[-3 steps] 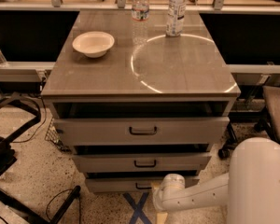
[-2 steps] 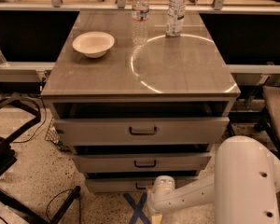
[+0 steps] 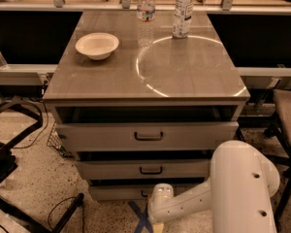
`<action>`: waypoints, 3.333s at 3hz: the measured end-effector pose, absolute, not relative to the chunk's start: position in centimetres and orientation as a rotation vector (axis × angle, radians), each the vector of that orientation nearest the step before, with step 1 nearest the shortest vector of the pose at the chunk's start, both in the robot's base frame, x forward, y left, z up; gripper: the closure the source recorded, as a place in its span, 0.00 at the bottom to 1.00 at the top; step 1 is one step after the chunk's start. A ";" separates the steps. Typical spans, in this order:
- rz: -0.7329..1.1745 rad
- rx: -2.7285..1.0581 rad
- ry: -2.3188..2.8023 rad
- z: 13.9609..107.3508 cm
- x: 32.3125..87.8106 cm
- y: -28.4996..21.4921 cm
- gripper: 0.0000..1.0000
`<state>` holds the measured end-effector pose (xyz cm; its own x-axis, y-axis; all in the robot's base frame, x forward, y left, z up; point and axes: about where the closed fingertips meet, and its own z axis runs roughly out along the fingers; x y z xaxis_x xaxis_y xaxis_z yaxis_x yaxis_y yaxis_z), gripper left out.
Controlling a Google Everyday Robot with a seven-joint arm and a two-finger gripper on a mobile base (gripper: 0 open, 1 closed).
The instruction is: Open bottom drawer
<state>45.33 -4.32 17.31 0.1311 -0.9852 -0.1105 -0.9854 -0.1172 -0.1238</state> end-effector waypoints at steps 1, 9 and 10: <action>-0.007 -2.210 1.988 16.9 45.6 -4.8 0.00; -0.025 -2.203 2.044 14.8 46.2 -5.0 1.00; -0.030 -2.208 2.043 15.2 45.5 -5.1 1.00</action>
Offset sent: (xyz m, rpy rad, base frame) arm 0.0124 -0.0154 -0.0099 -0.0089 -0.0213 -0.0666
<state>45.49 -5.14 15.16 0.0815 -0.9938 -0.0757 -0.9912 -0.0729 -0.1106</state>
